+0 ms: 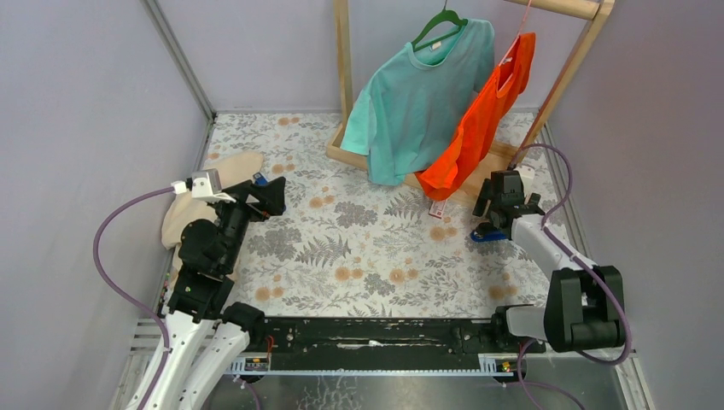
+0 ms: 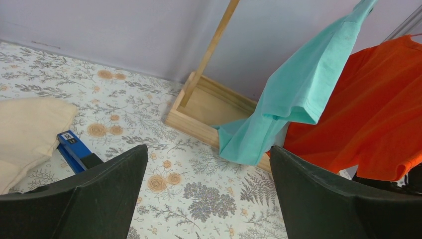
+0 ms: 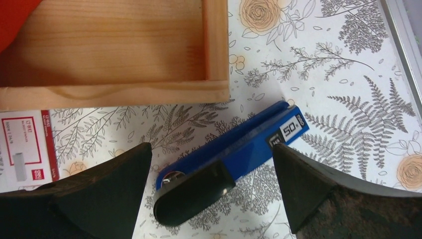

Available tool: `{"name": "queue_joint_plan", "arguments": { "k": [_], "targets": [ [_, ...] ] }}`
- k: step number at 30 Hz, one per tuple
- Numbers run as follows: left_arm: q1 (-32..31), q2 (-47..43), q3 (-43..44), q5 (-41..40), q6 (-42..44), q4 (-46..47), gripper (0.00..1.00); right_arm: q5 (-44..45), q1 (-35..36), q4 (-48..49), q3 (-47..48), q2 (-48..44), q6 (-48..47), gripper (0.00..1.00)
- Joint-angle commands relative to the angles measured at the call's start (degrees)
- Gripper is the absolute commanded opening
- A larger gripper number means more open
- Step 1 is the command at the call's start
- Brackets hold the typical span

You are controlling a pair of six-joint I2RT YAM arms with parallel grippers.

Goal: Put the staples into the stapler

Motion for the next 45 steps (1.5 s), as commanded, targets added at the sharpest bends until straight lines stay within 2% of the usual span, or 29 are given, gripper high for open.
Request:
{"name": "queue_joint_plan", "arguments": {
  "k": [1, 8, 20, 30, 36, 40, 45],
  "targets": [
    [-0.50, -0.57, -0.73, 1.14, 0.31, 0.82, 1.00, 2.75, -0.40, 6.24, 3.04, 3.69, -1.34, 0.99],
    [-0.55, -0.21, -0.81, 1.29, 0.31, 0.83, 1.00, 1.37, -3.38, 11.50, 5.35, 10.96, -1.56, 0.99],
    [-0.11, 0.08, -0.87, 1.43, 0.38, 0.74, 1.00, -0.01, -4.85, 17.88, 19.29, 26.52, -5.17, 0.99],
    [-0.19, -0.13, -1.06, 1.39, 0.10, 0.54, 1.00, -1.27, -10.44, 21.01, 26.19, 32.41, -8.55, 0.99],
    [-0.16, -0.39, -1.32, 1.71, -0.21, 0.53, 1.00, -3.15, -12.15, 18.70, 33.00, 36.43, -12.81, 0.99],
    [-0.15, -0.48, -1.52, 1.85, -0.76, 0.23, 1.00, -5.85, -12.19, 13.78, 34.20, 35.03, -11.55, 0.99],
    [-0.17, -0.20, -1.53, 1.66, -1.74, -0.39, 1.00, -11.88, -12.16, 12.33, 24.59, 25.37, -6.19, 0.99]
  ]
}}
